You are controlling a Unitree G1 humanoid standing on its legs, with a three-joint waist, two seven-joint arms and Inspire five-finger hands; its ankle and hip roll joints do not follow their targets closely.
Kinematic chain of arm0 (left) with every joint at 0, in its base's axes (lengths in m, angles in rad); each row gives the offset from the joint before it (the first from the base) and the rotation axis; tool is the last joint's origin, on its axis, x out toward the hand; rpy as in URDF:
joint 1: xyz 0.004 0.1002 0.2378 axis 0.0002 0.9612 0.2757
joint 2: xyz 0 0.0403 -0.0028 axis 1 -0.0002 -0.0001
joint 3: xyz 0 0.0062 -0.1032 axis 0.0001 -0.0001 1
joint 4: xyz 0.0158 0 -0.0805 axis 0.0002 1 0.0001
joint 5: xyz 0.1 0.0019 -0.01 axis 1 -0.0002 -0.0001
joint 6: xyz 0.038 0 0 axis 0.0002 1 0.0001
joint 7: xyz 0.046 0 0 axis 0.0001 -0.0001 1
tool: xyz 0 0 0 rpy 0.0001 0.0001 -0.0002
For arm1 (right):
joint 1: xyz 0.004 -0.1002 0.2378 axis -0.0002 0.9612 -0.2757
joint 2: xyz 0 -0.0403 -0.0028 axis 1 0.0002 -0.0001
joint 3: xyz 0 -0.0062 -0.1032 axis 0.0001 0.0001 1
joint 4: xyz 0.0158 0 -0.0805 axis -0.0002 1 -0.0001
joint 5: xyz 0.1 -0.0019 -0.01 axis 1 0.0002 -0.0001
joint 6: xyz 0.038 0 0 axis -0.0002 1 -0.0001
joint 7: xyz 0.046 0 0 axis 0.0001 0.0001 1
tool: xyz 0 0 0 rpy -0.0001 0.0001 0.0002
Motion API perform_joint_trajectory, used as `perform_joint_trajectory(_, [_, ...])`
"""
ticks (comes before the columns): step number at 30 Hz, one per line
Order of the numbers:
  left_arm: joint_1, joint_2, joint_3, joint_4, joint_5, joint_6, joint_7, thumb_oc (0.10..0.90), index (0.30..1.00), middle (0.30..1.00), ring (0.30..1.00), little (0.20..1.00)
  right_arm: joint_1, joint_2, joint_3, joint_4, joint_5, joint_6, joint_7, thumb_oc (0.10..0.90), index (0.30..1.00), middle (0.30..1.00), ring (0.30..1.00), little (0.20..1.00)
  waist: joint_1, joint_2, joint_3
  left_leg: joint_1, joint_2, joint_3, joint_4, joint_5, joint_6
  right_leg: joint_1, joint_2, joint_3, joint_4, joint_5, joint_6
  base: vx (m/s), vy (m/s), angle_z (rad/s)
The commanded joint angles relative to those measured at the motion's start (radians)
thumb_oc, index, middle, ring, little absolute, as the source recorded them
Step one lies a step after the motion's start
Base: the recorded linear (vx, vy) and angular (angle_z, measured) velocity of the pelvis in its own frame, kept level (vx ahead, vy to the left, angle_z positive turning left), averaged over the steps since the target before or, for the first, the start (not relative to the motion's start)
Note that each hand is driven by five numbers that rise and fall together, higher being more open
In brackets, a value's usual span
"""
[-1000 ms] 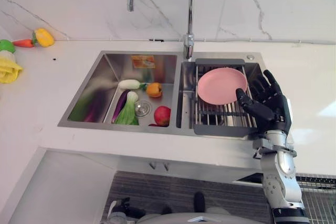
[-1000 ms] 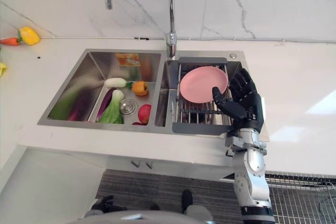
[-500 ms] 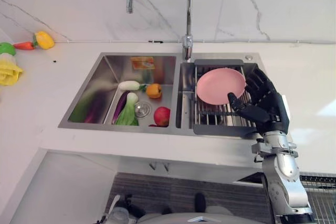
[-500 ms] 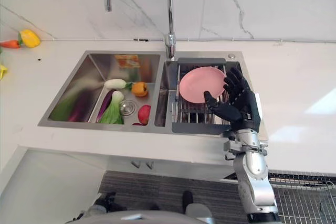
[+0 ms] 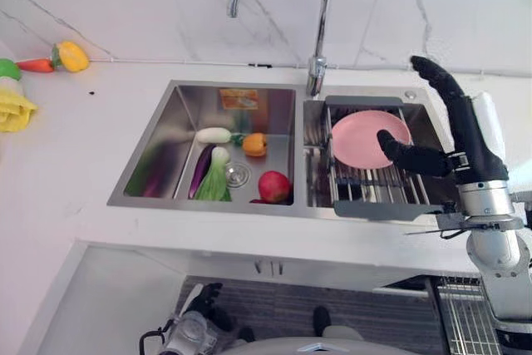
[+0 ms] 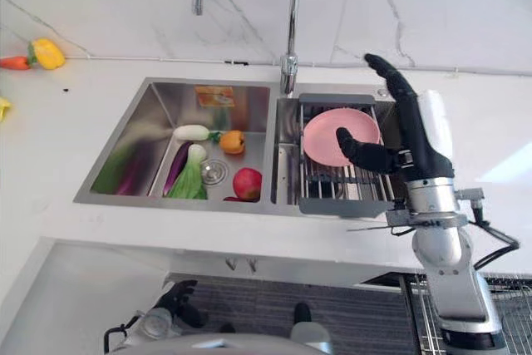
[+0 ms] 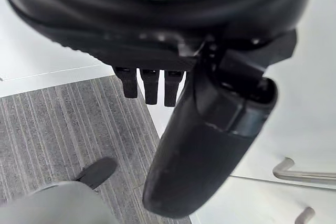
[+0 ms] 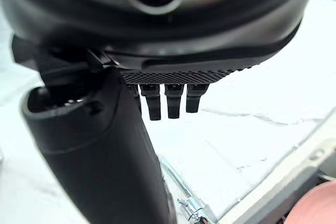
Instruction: Place the dishes in the dishwasher.
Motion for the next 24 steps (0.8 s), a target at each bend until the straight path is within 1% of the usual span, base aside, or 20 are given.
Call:
perform_joint_trajectory(1, [-0.004, 0.016, 0.012, 0.096, 0.028, -0.012, 0.006, 0.800, 0.900, 0.900, 0.900, 0.900, -0.046, -0.144, -0.114, -0.091, -0.149, -0.051, -0.036, 0.800, 0.900, 0.900, 0.900, 0.900, 0.025, -0.029, -0.064, -0.024, 0.078, -0.036, 0.003, 0.002, -0.059, 0.045, -0.025, 0.000, 0.048, -0.121, 0.051, 0.02, 0.002, 0.04])
perform_joint_trajectory(4, [0.011, 0.014, 0.027, 0.108, 0.025, -0.009, 0.006, 0.800, 0.900, 0.900, 0.900, 0.900, -0.028, -0.208, -0.106, -0.057, -0.194, -0.042, -0.016, 0.800, 0.900, 0.900, 0.900, 0.900, 0.033, -0.033, -0.066, -0.023, 0.078, -0.039, 0.003, 0.001, -0.059, 0.053, -0.023, -0.005, 0.039, -0.119, 0.050, 0.02, -0.002, 0.04])
perform_joint_trajectory(7, [0.017, 0.011, 0.040, 0.106, 0.017, -0.007, 0.005, 0.800, 0.900, 0.900, 0.900, 0.900, 0.001, -0.272, -0.108, -0.027, -0.269, -0.030, -0.005, 0.800, 0.900, 0.900, 0.900, 0.900, 0.039, -0.035, -0.064, -0.023, 0.077, -0.045, 0.003, 0.002, -0.060, 0.061, -0.023, -0.011, 0.033, -0.118, 0.050, 0.00, 0.001, 0.05])
perform_joint_trajectory(13, [0.022, 0.010, 0.034, 0.099, 0.014, -0.005, -0.002, 0.800, 0.900, 0.900, 0.900, 0.900, 0.042, -0.326, -0.108, 0.025, -0.312, -0.024, 0.023, 0.800, 0.900, 0.900, 0.900, 0.900, 0.039, -0.030, -0.060, -0.027, 0.075, -0.052, 0.003, 0.004, -0.062, 0.068, -0.025, -0.024, 0.027, -0.118, 0.051, -0.01, 0.002, 0.06])
perform_joint_trajectory(16, [0.023, 0.011, 0.026, 0.099, 0.016, -0.003, -0.003, 0.800, 0.900, 0.900, 0.900, 0.900, 0.039, -0.325, -0.081, 0.070, -0.339, -0.011, 0.016, 0.800, 0.900, 0.900, 0.900, 0.900, 0.039, -0.026, -0.058, -0.027, 0.073, -0.053, 0.003, 0.004, -0.060, 0.068, -0.027, -0.024, 0.029, -0.119, 0.050, 0.00, 0.000, 0.00])
perform_joint_trajectory(17, [0.023, 0.011, 0.025, 0.098, 0.016, -0.003, -0.002, 0.800, 0.900, 0.900, 0.900, 0.900, 0.037, -0.315, -0.074, 0.084, -0.347, -0.006, 0.006, 0.800, 0.900, 0.900, 0.900, 0.900, 0.039, -0.025, -0.057, -0.027, 0.072, -0.053, 0.003, 0.003, -0.059, 0.068, -0.027, -0.024, 0.029, -0.118, 0.050, 0.00, 0.000, 0.00])
perform_joint_trajectory(18, [0.023, 0.011, 0.017, 0.096, 0.012, -0.004, 0.004, 0.800, 0.900, 0.900, 0.900, 0.900, 0.023, -0.288, -0.045, 0.138, -0.375, 0.015, -0.026, 0.800, 0.900, 0.900, 0.900, 0.900, 0.042, -0.022, -0.054, -0.027, 0.072, -0.053, 0.003, 0.003, -0.058, 0.070, -0.029, -0.026, 0.029, -0.118, 0.050, 0.00, 0.000, 0.00])
perform_joint_trajectory(20, [0.023, 0.011, 0.018, 0.096, 0.012, -0.003, 0.004, 0.800, 0.900, 0.900, 0.900, 0.900, 0.020, -0.288, -0.042, 0.141, -0.376, 0.014, -0.028, 0.800, 0.900, 0.900, 0.900, 0.900, 0.041, -0.022, -0.054, -0.027, 0.072, -0.053, 0.003, 0.003, -0.058, 0.070, -0.029, -0.026, 0.029, -0.118, 0.050, 0.00, 0.000, 0.00])
perform_joint_trajectory(21, [0.023, 0.009, 0.013, 0.092, 0.011, -0.006, 0.008, 0.800, 0.900, 0.900, 0.900, 0.900, 0.008, -0.276, -0.022, 0.174, -0.402, 0.025, -0.054, 0.800, 0.900, 0.900, 0.900, 0.900, 0.043, -0.020, -0.052, -0.027, 0.072, -0.053, 0.003, 0.003, -0.058, 0.071, -0.030, -0.026, 0.028, -0.119, 0.050, 0.00, 0.000, 0.00])
perform_joint_trajectory(22, [0.021, 0.007, 0.004, 0.088, 0.011, -0.005, 0.015, 0.800, 0.900, 0.900, 0.900, 0.900, -0.029, -0.256, 0.020, 0.230, -0.446, 0.049, -0.086, 0.800, 0.900, 0.900, 0.900, 0.900, 0.050, -0.015, -0.051, -0.027, 0.070, -0.054, 0.003, 0.002, -0.057, 0.072, -0.031, -0.027, 0.026, -0.119, 0.050, 0.00, 0.000, 0.00])
perform_joint_trajectory(24, [0.020, 0.008, 0.002, 0.085, 0.011, -0.007, 0.019, 0.800, 0.900, 0.900, 0.900, 0.900, -0.053, -0.254, 0.047, 0.263, -0.471, 0.059, -0.102, 0.800, 0.900, 0.900, 0.900, 0.900, 0.051, -0.014, -0.049, -0.027, 0.070, -0.054, 0.003, 0.002, -0.057, 0.073, -0.031, -0.027, 0.025, -0.119, 0.050, 0.00, 0.002, -0.02])
